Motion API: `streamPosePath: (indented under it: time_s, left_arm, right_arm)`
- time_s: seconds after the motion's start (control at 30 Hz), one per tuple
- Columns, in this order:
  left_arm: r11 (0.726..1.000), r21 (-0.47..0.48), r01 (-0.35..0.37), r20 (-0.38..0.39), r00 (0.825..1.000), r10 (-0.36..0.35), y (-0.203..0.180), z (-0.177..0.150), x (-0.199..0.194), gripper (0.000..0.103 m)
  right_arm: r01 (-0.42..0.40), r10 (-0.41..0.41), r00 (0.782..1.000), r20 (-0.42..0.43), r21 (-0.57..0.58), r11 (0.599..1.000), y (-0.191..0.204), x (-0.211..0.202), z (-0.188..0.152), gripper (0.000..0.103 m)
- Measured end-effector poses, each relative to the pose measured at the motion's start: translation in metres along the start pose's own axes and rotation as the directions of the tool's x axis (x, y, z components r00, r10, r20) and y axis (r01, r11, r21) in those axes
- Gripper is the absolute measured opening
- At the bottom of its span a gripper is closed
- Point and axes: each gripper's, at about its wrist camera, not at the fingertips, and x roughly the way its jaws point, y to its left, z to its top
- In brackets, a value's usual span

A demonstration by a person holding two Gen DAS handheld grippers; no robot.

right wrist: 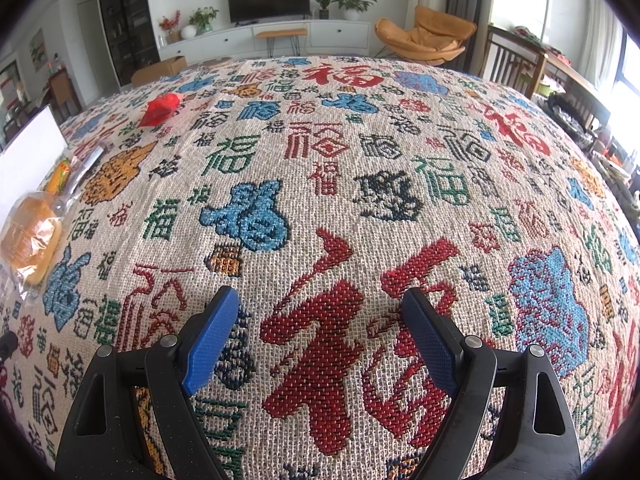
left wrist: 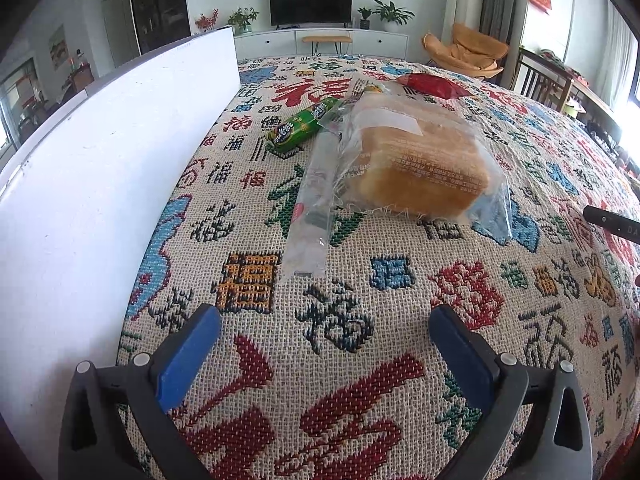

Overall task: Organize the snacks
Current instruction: 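Move the open right tool toward the square wrapped cake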

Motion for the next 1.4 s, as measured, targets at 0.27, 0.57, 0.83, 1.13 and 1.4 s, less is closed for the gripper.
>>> streamPosePath:
  time_s: [0.27,0.57,0.83,1.13,1.4]
  left_arm:
    - [1.000,0.000,0.001,0.000,1.000,-0.001,0.000,0.000,0.000,0.103]
    - [1.000,0.000,0.003,0.001,1.000,-0.003,0.000,0.000,0.000,0.103]
    - [1.000,0.000,0.005,0.001,1.000,-0.005,0.000,0.001,0.000,0.103]
    - [1.000,0.000,0.005,0.001,1.000,-0.005,-0.001,0.001,0.001,0.103]
    - [1.000,0.000,0.005,0.001,1.000,-0.005,-0.001,0.002,0.001,0.103]
  right_arm:
    - [-0.439,0.459,0.879,-0.131,0.157,0.885,0.080,-0.018,0.026,0.086]
    - [-0.302,0.289,0.952,-0.098,-0.429,0.851,0.290,-0.033,0.077,0.085]
    - [-0.124,0.082,0.992,-0.095,-0.614,0.780,0.235,-0.009,0.043,0.085]
    - [-0.096,0.133,0.988,0.074,-0.374,0.923,0.084,-0.065,0.029,0.085]
    - [-0.111,0.114,0.993,0.030,-0.089,0.990,0.008,-0.039,-0.033,0.085]
